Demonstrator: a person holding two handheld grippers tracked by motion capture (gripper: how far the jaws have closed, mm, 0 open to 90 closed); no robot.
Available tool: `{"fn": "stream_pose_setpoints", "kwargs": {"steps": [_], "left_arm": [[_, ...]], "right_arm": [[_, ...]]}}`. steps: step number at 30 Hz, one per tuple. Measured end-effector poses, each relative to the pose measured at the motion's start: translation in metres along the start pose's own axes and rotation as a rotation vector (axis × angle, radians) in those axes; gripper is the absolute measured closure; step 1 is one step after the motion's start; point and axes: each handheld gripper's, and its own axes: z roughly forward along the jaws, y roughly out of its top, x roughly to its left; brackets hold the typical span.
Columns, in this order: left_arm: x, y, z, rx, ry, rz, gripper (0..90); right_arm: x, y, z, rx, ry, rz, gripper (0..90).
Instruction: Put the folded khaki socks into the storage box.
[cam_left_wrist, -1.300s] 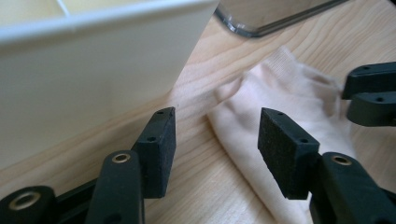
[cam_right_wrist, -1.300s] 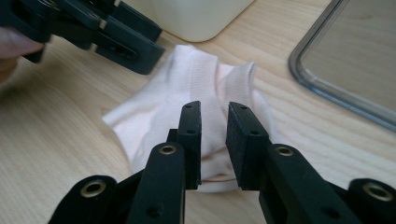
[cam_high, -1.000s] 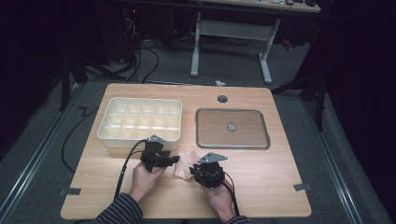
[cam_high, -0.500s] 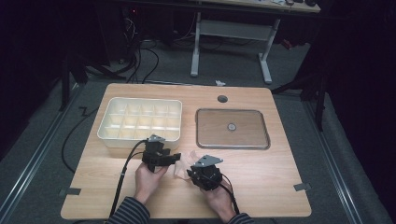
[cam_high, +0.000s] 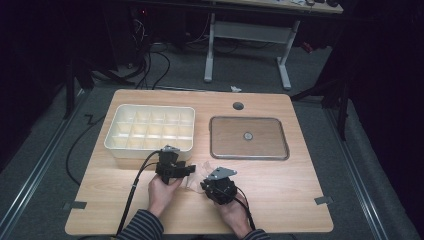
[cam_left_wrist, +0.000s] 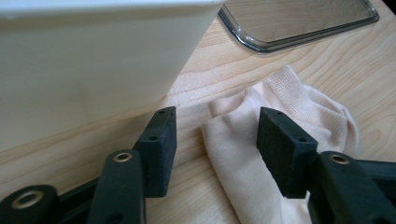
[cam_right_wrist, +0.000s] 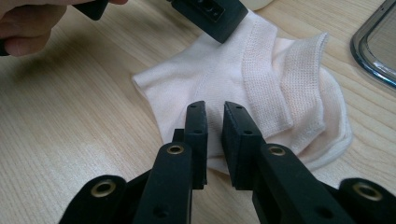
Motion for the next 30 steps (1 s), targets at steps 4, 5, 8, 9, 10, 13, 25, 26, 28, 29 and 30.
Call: {"fn": "stream_pose_setpoints", "kwargs": {"steps": [4, 5, 8, 9, 10, 13, 25, 26, 28, 29, 30], "left_arm": [[0.002, -0.001, 0.003, 0.007, -0.019, -0.004, 56.8], [0.002, -0.001, 0.005, 0.015, -0.025, -0.004, 56.8], [0.002, -0.003, 0.007, 0.025, -0.041, 0.008, 63.2], [0.002, -0.003, 0.008, 0.024, -0.048, 0.01, 65.7], [0.002, -0.003, 0.009, 0.023, -0.055, 0.008, 69.9], [0.003, -0.003, 0.009, 0.019, -0.061, 0.009, 78.2], [0.003, -0.001, 0.001, 0.0, -0.097, 0.031, 85.0], [0.003, -0.001, 0.0, -0.006, -0.103, 0.034, 85.1], [0.003, -0.001, -0.002, -0.014, -0.113, 0.043, 85.2], [0.003, -0.001, -0.002, -0.015, -0.115, 0.045, 85.3], [0.002, -0.001, -0.003, -0.016, -0.116, 0.05, 85.3]], "right_arm": [[0.0, -0.001, 0.0, -0.002, -0.002, -0.002, 80.7], [0.0, -0.001, 0.001, -0.002, -0.003, -0.002, 80.7], [0.0, -0.001, 0.001, -0.005, -0.007, -0.015, 80.7], [0.0, -0.001, 0.001, -0.004, -0.008, -0.017, 80.7], [-0.001, -0.001, 0.001, -0.004, -0.004, -0.015, 80.9], [-0.002, -0.001, 0.002, -0.006, 0.002, -0.009, 80.9], [-0.002, -0.004, 0.001, -0.023, 0.004, -0.011, 80.6], [-0.002, -0.005, 0.001, -0.024, 0.005, -0.002, 80.6], [-0.002, -0.005, 0.001, -0.03, 0.006, -0.004, 80.6], [-0.002, -0.006, 0.001, -0.029, 0.003, -0.005, 80.6], [-0.002, -0.006, 0.001, -0.033, 0.005, -0.003, 80.7]]}}
